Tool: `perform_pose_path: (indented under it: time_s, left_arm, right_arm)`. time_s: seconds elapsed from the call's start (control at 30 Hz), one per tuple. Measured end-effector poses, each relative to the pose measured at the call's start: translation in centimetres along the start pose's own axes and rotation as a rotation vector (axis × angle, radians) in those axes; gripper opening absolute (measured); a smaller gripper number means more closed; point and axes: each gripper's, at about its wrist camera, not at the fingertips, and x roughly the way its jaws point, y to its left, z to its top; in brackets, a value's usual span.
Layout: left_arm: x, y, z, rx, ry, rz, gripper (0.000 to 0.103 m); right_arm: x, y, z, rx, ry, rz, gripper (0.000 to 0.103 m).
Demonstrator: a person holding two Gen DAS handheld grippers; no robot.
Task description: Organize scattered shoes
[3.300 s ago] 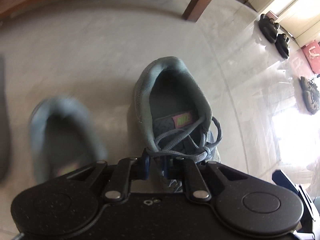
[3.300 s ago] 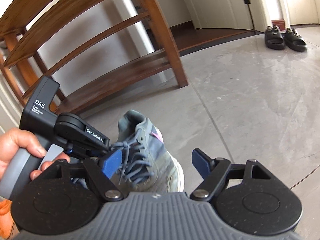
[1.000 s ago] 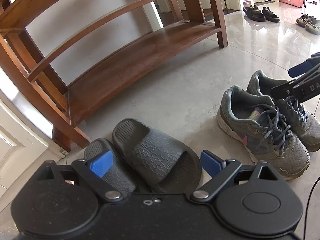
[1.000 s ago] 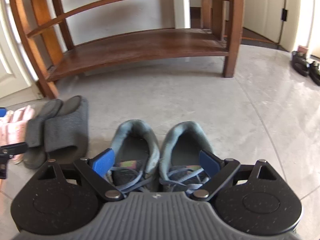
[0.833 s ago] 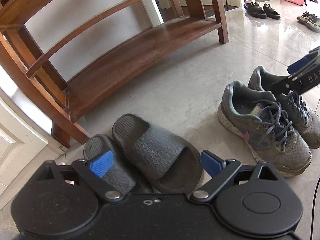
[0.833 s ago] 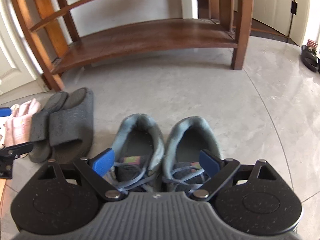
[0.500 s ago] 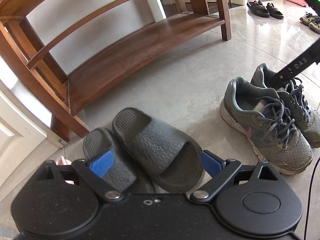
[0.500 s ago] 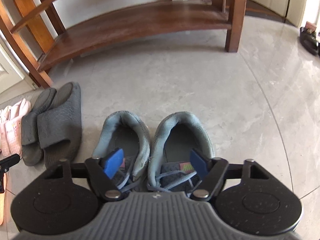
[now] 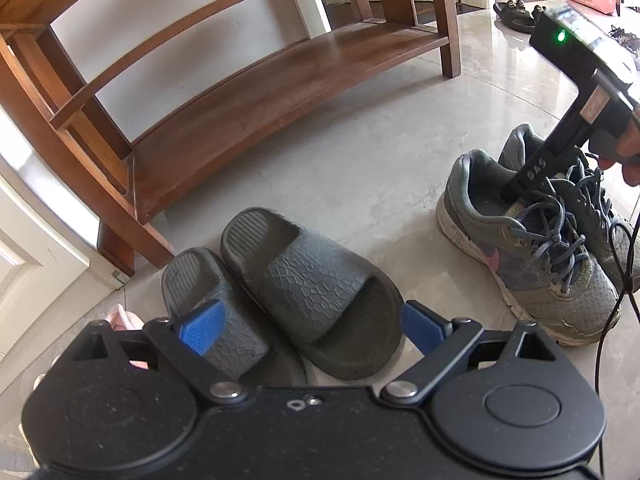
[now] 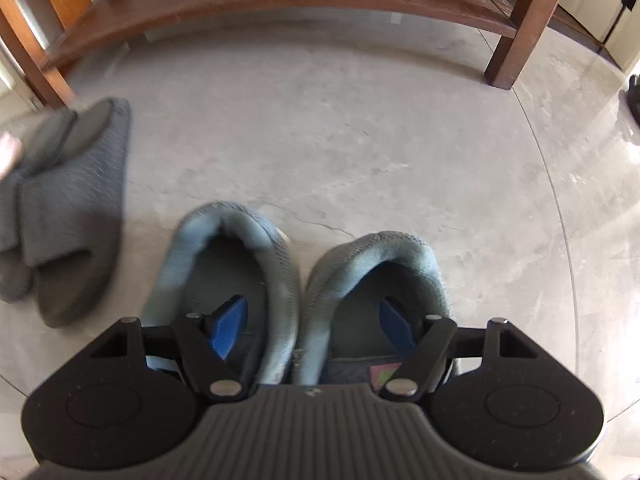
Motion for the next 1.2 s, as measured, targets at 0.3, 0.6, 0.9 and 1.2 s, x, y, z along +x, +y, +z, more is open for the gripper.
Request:
perform_pose_path:
  time_s: [0.3, 0.6, 0.9, 1.2]
  left_arm:
    - [0.4, 0.1, -0.3, -0.006, 0.021, -0.015, 0.095]
    - [1.1, 0.3, -0.8, -0.014, 0.057, -0.030, 0.095]
    - [0.8, 0.3, -1.0, -0.015, 0.072, -0.047, 0.095]
    - [0.8, 0.0, -1.0, -0.001, 0.070, -0.062, 0.095]
  right_arm:
    - [3.3, -0.6, 1.3, 0.020, 0.117, 0.012, 0.086]
    - [4.3, -0.4, 1.1, 0.042, 0.092, -0.002, 0.102]
    - [2.1, 0.0, 0.4, -0.069, -0.037, 0.060, 0.037]
    - [2.4, 0.3, 0.3, -0.086, -0.059, 0.017, 0.043]
